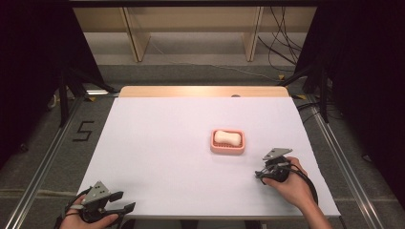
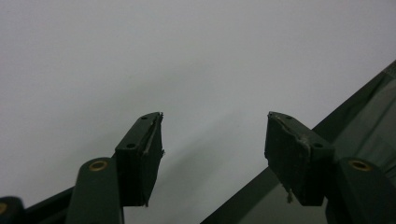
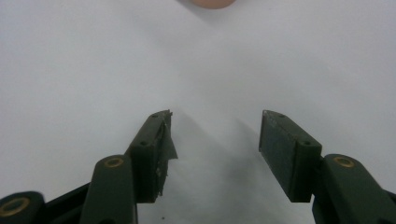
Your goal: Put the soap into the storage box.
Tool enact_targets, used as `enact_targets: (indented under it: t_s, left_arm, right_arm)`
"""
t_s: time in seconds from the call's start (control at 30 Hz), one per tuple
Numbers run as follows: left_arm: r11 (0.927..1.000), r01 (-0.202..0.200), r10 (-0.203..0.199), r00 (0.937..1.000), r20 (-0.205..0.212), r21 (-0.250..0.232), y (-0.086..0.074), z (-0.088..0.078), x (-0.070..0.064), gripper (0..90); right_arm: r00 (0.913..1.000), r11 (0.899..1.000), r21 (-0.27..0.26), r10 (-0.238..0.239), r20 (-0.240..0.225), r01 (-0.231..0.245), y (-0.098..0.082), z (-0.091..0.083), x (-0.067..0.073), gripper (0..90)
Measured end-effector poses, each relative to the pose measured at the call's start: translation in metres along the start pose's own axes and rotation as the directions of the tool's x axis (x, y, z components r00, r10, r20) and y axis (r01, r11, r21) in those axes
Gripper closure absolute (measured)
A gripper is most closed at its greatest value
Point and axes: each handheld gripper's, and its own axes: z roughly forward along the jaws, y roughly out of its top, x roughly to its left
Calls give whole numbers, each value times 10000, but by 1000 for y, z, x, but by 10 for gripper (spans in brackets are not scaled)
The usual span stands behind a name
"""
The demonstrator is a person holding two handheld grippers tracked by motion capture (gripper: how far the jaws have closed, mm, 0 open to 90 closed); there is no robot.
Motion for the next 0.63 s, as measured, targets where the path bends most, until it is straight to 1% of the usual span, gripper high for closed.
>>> enact_targets:
  t_s: [0.03, 0.07, 0.17, 0.27, 0.3, 0.33, 0.37, 0.4, 0.43, 0.47, 0.5, 0.6, 0.63]
  left_arm:
    - [10000, 34, -34, 10000, 77, 43, 0, -1, 0, 365]
    - [10000, 44, -45, 10000, 81, 45, 0, -1, 0, 365]
    - [10000, 72, -71, 10000, 51, -60, 0, -1, 0, 365]
    - [9999, 79, -79, 10000, 28, -105, 0, 0, -1, 365]
    - [10000, 11, -11, 10000, 64, -31, 1, -1, 1, 365]
    - [10000, 11, -11, 10000, 64, -31, 1, -1, 1, 365]
    - [9999, 109, -108, 9999, 69, -106, 0, -1, 0, 365]
    - [9999, 109, -108, 9999, 69, -106, 0, -1, 0, 365]
    - [9998, 162, -163, 9997, -163, -84, 0, 0, 1, 365]
    - [9998, -195, 194, 9998, -108, -42, 1, 0, 3, 366]
    - [9998, 133, -132, 9999, 41, -121, 0, -1, 1, 366]
    - [9999, 114, -114, 9999, 9, -118, 1, -1, 1, 366]
    - [9999, 114, -114, 9999, 9, -118, 1, -1, 1, 365]
  right_arm:
    - [9994, 9992, -265, 303, 179, -298, -4, 0, -2, 447]
    - [9994, 9992, -265, 303, 179, -298, -4, 0, -2, 447]
    - [9981, 9982, -427, 446, 417, -428, -8, 0, -5, 447]
    - [9975, 9976, -463, 539, 451, -518, -9, -1, -6, 451]
    - [9967, 9962, -658, 601, 537, -565, -10, -1, -6, 450]
    - [9967, 9962, -658, 601, 537, -565, -10, -1, -6, 450]
    - [9966, 9962, -653, 613, 559, -576, -10, -1, -5, 451]
    - [9966, 9962, -653, 613, 559, -576, -10, -1, -5, 451]
    - [9963, 9960, -675, 620, 587, -580, -10, -1, -5, 451]
    - [9969, 9957, -774, 556, 555, -512, -10, -1, -4, 452]
    - [9967, 9954, -841, 506, 628, -453, -9, -1, -4, 452]
    - [9957, 9949, -887, 543, 744, -477, -9, -3, -4, 452]
    - [9951, 9944, -813, 725, 672, -669, -9, -3, -3, 452]
